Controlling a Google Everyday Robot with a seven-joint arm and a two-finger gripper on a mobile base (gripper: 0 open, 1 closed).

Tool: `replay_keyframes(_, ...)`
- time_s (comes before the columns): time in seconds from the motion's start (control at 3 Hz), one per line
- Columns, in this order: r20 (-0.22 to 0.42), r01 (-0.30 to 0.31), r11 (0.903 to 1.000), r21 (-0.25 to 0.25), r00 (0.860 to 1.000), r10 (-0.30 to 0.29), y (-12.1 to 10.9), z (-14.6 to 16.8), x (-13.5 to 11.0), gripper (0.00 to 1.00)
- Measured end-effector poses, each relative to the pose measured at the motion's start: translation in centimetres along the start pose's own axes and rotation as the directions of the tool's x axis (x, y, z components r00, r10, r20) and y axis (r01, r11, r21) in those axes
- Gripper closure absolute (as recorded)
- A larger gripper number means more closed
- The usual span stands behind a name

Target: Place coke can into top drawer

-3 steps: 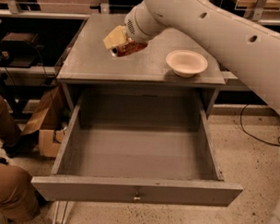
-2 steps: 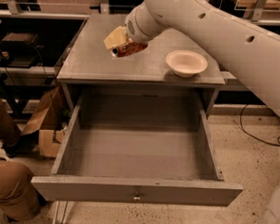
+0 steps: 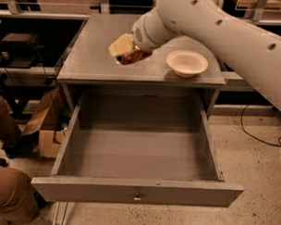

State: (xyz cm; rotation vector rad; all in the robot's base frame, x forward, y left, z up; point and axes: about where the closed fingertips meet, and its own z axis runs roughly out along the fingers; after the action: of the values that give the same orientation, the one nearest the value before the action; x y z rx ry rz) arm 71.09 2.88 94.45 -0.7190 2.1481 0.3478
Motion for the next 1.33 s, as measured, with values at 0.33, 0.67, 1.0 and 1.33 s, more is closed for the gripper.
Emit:
replay_keyframes(0.33, -0.016, -0.02, 0.9982, -0.056, 1.0, 0.019, 0.9, -3.0, 3.9, 1.0)
replay_keyframes(0.67, -0.051, -0.045, 0.9953, -0.085, 0.998, 0.041, 1.2, -5.1, 7.9, 1.0)
replay_keyframes(1.0, -0.105, -0.071, 0.9936, -0.087, 0.993, 0.062, 1.0, -5.1, 11.7, 1.0)
replay_keyframes(1.33, -0.174, -0.084, 0.9954, -0.047, 0.982, 0.074, -0.3, -2.5, 17.2, 1.0)
